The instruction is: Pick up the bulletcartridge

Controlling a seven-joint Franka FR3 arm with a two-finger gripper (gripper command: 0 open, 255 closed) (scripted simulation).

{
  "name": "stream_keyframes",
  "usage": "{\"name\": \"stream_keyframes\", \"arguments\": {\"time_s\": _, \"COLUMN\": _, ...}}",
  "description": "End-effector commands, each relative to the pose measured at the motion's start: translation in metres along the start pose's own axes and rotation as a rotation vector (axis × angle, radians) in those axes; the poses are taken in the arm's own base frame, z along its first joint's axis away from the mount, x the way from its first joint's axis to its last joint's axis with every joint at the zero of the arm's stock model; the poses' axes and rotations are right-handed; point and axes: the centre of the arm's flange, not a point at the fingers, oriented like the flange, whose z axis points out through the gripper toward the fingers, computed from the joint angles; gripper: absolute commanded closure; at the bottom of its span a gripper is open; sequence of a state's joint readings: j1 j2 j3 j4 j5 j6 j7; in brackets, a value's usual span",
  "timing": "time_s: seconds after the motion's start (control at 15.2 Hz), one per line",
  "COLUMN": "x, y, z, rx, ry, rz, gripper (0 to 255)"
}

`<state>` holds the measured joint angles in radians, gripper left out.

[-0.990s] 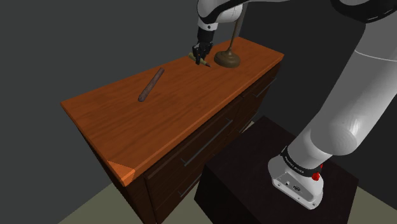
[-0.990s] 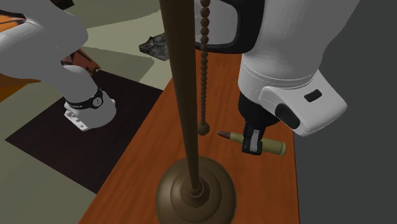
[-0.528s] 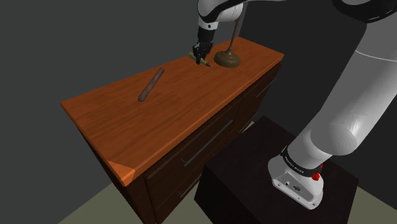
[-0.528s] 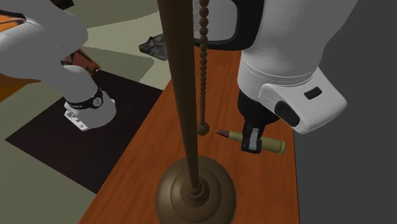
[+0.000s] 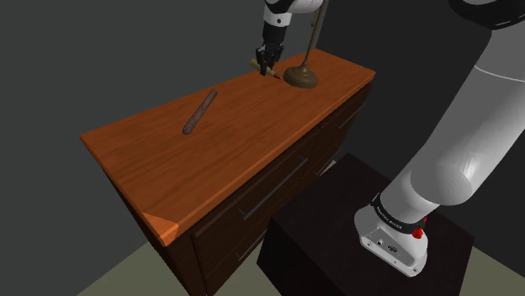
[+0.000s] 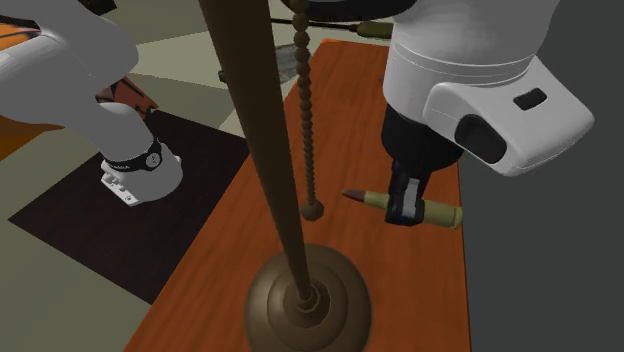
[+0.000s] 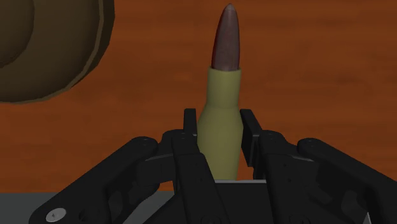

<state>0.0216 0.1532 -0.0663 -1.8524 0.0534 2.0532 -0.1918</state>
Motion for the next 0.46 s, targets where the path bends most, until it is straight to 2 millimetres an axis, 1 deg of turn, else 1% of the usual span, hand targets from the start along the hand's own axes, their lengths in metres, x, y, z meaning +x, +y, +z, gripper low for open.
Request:
{"name": "stream_keyframes", "arguments": {"time_s": 0.0, "x": 0.000, "y": 0.000, "z": -0.013, "rx": 0.000, "ry": 0.002, "rz": 0.001, "gripper": 255}}
{"name": "stream_keyframes", "arguments": {"time_s": 0.26, "x": 0.001, "y": 0.000, "z": -0.034, "rx": 0.000, "ry": 0.002, "rz": 0.001, "gripper": 255}}
{"name": "stream_keyframes", "arguments": {"time_s": 0.4, "x": 0.001, "y": 0.000, "z": -0.035, "rx": 0.000, "ry": 0.002, "rz": 0.001, "gripper": 255}}
